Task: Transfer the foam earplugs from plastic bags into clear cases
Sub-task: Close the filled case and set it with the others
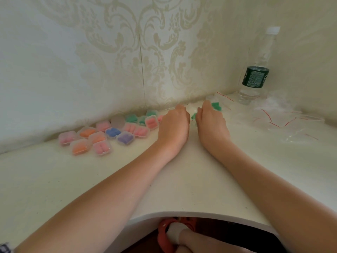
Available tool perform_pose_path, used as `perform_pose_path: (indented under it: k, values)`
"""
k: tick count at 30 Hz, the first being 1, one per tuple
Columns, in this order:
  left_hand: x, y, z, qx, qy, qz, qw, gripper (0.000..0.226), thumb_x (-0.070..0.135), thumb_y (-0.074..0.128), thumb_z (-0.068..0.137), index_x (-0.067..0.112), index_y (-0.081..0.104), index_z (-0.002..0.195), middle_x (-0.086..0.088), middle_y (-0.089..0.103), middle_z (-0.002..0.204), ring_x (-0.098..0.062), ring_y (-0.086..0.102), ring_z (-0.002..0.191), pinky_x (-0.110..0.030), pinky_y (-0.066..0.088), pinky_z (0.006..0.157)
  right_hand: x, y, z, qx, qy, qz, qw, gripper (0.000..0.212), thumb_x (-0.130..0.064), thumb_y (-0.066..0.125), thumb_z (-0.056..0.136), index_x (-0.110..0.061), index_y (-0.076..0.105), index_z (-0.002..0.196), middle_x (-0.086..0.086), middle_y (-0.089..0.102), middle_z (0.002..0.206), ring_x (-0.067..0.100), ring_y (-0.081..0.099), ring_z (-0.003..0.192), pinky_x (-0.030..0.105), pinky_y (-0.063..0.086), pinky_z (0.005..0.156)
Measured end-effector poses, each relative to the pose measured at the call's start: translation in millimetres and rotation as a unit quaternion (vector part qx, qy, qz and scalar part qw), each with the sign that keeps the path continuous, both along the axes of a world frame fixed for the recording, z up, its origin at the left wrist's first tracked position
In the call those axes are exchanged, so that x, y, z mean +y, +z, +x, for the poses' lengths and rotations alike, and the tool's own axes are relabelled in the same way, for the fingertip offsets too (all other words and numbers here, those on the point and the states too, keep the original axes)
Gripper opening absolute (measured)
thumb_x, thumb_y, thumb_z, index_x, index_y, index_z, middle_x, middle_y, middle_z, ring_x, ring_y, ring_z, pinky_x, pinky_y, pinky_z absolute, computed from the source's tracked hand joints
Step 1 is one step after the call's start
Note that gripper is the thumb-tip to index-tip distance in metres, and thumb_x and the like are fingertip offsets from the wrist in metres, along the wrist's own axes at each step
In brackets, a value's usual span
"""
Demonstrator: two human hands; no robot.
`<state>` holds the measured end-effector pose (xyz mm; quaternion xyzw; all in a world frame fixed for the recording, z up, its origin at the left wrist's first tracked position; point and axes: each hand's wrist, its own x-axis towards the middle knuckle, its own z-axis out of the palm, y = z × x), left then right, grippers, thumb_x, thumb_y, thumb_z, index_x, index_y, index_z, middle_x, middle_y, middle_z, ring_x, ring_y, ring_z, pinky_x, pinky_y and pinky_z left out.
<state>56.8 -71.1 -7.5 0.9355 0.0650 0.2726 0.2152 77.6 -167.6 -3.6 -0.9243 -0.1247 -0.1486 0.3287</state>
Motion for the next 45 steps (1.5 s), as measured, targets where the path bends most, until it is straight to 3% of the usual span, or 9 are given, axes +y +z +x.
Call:
perform_pose_path:
  k: [4, 8, 17, 22, 25, 28, 33, 38, 45]
  values:
    - [1.7, -1.8, 0.3, -0.025, -0.012, -0.003, 1.000, 0.026, 0.014, 0.032, 0.100, 0.001, 0.054, 0.102, -0.017, 0.063, 0.096, -0.033, 0.058, 0.087, -0.030, 0.025, 0.062, -7.2, -0.3, -2.4, -0.079, 0.074, 0.083, 0.991, 0.014, -0.007, 0.043, 0.094, -0.017, 0.035, 0.097, 0.005, 0.052, 0.091, 0.026, 0.051, 0.076, 0.039, 0.042, 0.066]
    - [4.1, -2.3, 2.5, -0.032, -0.013, -0.005, 0.999, 0.028, 0.016, 0.033, 0.100, 0.003, 0.058, 0.102, -0.017, 0.065, 0.097, -0.034, 0.059, 0.092, -0.031, 0.026, 0.064, -7.1, 0.4, -2.2, -0.176, 0.083, -0.047, 0.980, 0.022, 0.002, 0.046, 0.085, -0.014, 0.059, 0.093, -0.001, 0.048, 0.110, 0.022, 0.051, 0.082, 0.031, 0.036, 0.057]
    - [-3.6, -1.9, -1.8, -0.108, -0.062, 0.067, 0.990, 0.034, 0.035, 0.029, 0.103, 0.010, 0.052, 0.099, -0.006, 0.057, 0.073, -0.031, 0.058, 0.071, -0.032, 0.022, 0.057, -9.2, 0.4, 8.4, -0.073, 0.022, -0.207, 0.975, 0.040, 0.001, 0.033, 0.093, -0.012, 0.046, 0.129, 0.011, 0.051, 0.126, 0.030, 0.049, 0.115, 0.036, 0.038, 0.078]
    - [4.8, 0.4, 4.3, -0.096, -0.067, -0.292, 0.949, 0.038, 0.041, 0.030, 0.102, 0.012, 0.050, 0.086, -0.002, 0.058, 0.073, -0.021, 0.065, 0.064, -0.041, 0.052, 0.060, -10.9, 1.1, 12.1, -0.027, 0.121, 0.188, 0.974, 0.033, 0.008, 0.031, 0.090, -0.015, 0.052, 0.083, -0.015, 0.053, 0.133, 0.009, 0.052, 0.104, 0.021, 0.038, 0.088]
    - [12.8, 0.8, 14.1, -0.016, -0.136, -0.554, 0.821, 0.022, 0.022, 0.044, 0.101, 0.005, 0.054, 0.092, -0.008, 0.060, 0.091, -0.014, 0.068, 0.066, -0.029, 0.059, 0.064, -11.8, 0.3, 14.1, 0.012, 0.159, 0.229, 0.960, 0.037, 0.006, 0.032, 0.091, -0.006, 0.063, 0.105, -0.026, 0.057, 0.096, -0.012, 0.052, 0.082, 0.010, 0.039, 0.075]
    - [17.2, -0.6, 15.7, -0.046, -0.171, -0.626, 0.760, 0.018, 0.005, 0.049, 0.097, 0.005, 0.057, 0.080, -0.008, 0.062, 0.083, -0.008, 0.068, 0.064, -0.020, 0.057, 0.062, -11.1, -2.4, 17.9, 0.035, 0.168, 0.236, 0.957, 0.037, -0.005, 0.040, 0.095, -0.028, 0.065, 0.110, -0.018, 0.060, 0.086, -0.003, 0.053, 0.074, 0.014, 0.040, 0.071]
    - [19.0, 0.4, 14.3, -0.047, -0.160, -0.623, 0.764, 0.014, -0.002, 0.058, 0.090, 0.005, 0.061, 0.102, -0.007, 0.065, 0.084, -0.012, 0.066, 0.072, -0.019, 0.056, 0.061, -14.3, -5.7, 22.2, 0.051, 0.171, 0.249, 0.952, 0.036, -0.007, 0.042, 0.096, -0.026, 0.063, 0.118, -0.009, 0.060, 0.089, 0.008, 0.051, 0.075, 0.004, 0.038, 0.060]
    - [11.6, 2.1, 12.5, -0.033, -0.162, -0.591, 0.790, 0.015, 0.005, 0.061, 0.090, 0.012, 0.051, 0.080, -0.008, 0.065, 0.078, -0.013, 0.066, 0.068, -0.020, 0.056, 0.058, -15.3, -9.0, 26.4, 0.062, 0.173, 0.246, 0.952, 0.029, 0.011, 0.044, 0.084, 0.002, 0.061, 0.106, -0.030, 0.058, 0.108, 0.021, 0.047, 0.069, 0.015, 0.038, 0.056]
    - [16.5, -2.3, 14.1, -0.020, -0.178, -0.554, 0.813, 0.017, 0.002, 0.063, 0.088, 0.011, 0.058, 0.074, -0.003, 0.062, 0.073, -0.010, 0.062, 0.071, -0.018, 0.055, 0.062, -15.4, -6.6, 24.7, 0.107, 0.186, 0.297, 0.930, 0.023, -0.019, 0.056, 0.094, -0.030, 0.058, 0.113, -0.009, 0.064, 0.097, 0.003, 0.061, 0.072, 0.012, 0.045, 0.058]
